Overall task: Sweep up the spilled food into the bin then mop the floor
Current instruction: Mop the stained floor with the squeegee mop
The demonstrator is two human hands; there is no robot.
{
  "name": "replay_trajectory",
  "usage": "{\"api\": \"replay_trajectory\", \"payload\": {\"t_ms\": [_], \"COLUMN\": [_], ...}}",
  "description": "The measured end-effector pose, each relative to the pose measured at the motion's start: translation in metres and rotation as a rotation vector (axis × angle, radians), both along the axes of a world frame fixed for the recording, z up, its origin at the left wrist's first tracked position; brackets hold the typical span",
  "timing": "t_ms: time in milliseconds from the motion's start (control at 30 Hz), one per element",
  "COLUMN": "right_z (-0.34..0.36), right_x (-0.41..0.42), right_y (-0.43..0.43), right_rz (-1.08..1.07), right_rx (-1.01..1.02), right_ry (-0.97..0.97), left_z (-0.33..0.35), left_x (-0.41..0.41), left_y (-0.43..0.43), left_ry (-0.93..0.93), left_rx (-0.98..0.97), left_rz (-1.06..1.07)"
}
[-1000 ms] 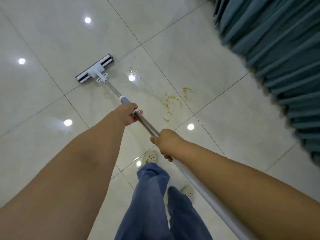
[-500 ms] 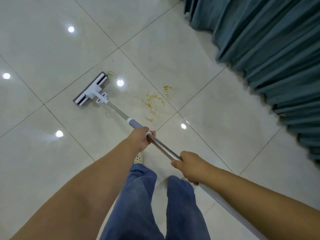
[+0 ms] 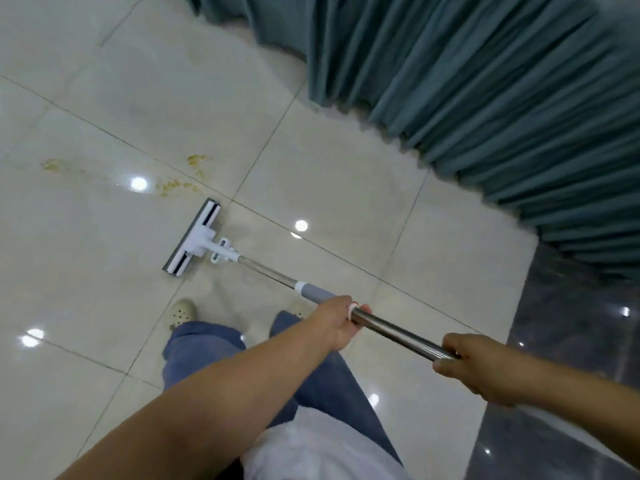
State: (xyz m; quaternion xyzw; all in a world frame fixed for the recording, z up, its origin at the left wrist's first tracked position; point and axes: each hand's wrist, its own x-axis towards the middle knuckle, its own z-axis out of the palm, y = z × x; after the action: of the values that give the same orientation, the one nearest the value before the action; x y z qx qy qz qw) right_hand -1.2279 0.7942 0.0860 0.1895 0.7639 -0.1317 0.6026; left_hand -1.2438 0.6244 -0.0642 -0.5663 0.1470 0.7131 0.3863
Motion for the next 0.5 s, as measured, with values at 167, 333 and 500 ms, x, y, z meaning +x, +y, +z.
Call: {"api": "replay_trajectory", "payload": {"t_ms": [167,333,500], "right_z": [0.008,-0.002,-0.022], "right_x": [-0.005,-0.044,-0.102], "right_y": [0.022,-0.017,-0.102], "right_rz": [0.136,0.375,0.442], "right_rx": [0.002,0.037,-0.003], "right_ry": [0.037,0.035,0.095], "left_z": [0.007,-0.002,-0.026], "left_x": [-0.007,-0.034,-0.08], "left_y": [0.024,-0.011,-0.091], "left_ry": [0.032,0.094,0.137], "left_rx": [0.002,-0.051,-0.174], "left_rz": [0.045,0.091,0.158]}}
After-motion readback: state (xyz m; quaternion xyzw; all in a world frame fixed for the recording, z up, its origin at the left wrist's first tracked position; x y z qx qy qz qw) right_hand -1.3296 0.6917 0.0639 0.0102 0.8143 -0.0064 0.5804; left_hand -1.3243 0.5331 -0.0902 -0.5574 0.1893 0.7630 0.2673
